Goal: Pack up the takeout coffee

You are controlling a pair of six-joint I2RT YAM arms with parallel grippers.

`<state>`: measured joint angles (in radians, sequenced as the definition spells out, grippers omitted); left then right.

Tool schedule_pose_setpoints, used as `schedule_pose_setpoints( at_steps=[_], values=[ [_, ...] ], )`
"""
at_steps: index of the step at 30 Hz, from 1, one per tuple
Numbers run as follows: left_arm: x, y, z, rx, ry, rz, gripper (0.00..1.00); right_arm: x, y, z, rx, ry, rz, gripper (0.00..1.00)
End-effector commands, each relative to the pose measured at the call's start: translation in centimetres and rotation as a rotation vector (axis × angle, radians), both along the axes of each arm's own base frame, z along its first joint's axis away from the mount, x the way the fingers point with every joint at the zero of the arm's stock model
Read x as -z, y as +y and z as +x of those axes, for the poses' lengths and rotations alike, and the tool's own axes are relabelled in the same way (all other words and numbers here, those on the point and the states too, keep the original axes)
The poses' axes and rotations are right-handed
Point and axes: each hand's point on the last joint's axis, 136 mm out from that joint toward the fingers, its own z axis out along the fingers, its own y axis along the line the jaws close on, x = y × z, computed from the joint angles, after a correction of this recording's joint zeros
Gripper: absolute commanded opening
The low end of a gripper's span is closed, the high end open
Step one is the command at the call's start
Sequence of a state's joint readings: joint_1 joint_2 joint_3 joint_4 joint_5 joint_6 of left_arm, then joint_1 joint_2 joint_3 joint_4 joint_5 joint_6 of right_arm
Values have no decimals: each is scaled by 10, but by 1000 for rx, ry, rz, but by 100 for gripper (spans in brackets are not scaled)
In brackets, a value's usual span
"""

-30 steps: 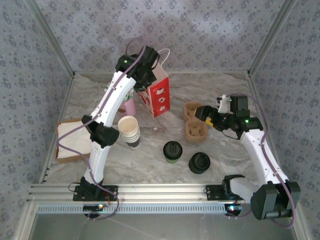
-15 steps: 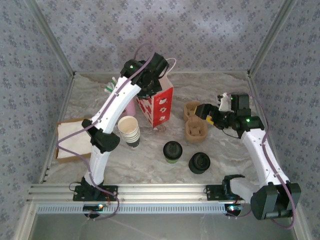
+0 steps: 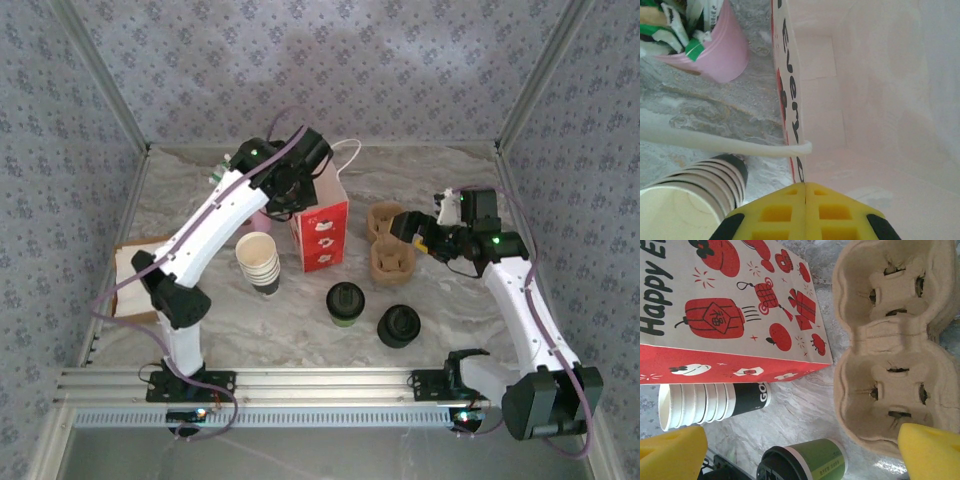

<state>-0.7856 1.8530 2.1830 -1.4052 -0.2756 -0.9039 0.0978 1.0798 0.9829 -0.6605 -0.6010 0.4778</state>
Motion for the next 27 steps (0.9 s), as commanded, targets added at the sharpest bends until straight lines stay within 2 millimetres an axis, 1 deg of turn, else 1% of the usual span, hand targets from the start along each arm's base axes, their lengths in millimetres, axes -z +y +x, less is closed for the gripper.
schedule_pose_setpoints(
  at_steps=[1, 3, 4, 7, 10, 11, 13, 14, 15, 16, 17, 18, 20, 21, 23, 25, 27],
  values=[
    [-23, -2, -3, 54, -89, -75, 2, -8, 1, -1, -24, -26, -65, 100],
    [-25, -1, -6, 71, -112, -94, 13, -7, 3, 0, -32, -29, -94, 100],
    [-26, 1, -6, 75, -121, -103, 15, -6, 4, 1, -33, -28, -107, 100],
    [-30, 2, -7, 89, -142, -122, 28, 1, 4, 3, -33, -6, -183, 100],
    [-37, 3, -7, 103, -161, -145, 36, 8, 2, 8, -36, 12, -266, 100],
    [-41, 3, -9, 111, -171, -153, 40, 11, 1, 9, -32, 21, -302, 100],
    [-42, 5, -12, 126, -180, -159, 50, 14, -4, 14, -19, 28, -379, 100],
    [-46, 5, -15, 141, -195, -169, 56, 18, -7, 14, -16, 39, -414, 100],
    [-51, 7, -17, 156, -219, -181, 65, 10, -8, 20, -10, 18, -431, 100],
    [-55, 9, -20, 170, -241, -190, 74, 10, -8, 21, -7, 21, -437, 99],
    [-60, 12, -23, 187, -272, -203, 87, 10, -8, 22, -5, 29, -443, 99],
    [-65, 16, -27, 204, -300, -210, 99, 10, -10, 24, 3, 39, -450, 100],
    [-75, 24, -36, 238, -356, -221, 99, 11, -13, 26, 20, 48, -473, 100],
    [-79, 29, -40, 244, -381, -225, 100, 10, -12, 28, 17, 45, -466, 100],
    [-83, 40, -48, 243, -415, -228, 99, 9, -14, 30, 40, 57, -471, 100],
    [-80, 51, -55, 233, -441, -236, 100, 11, -21, 33, 93, 79, -481, 100],
    [-75, 59, -63, 226, -453, -255, 99, 8, -19, 38, 95, 73, -451, 100]
  ],
)
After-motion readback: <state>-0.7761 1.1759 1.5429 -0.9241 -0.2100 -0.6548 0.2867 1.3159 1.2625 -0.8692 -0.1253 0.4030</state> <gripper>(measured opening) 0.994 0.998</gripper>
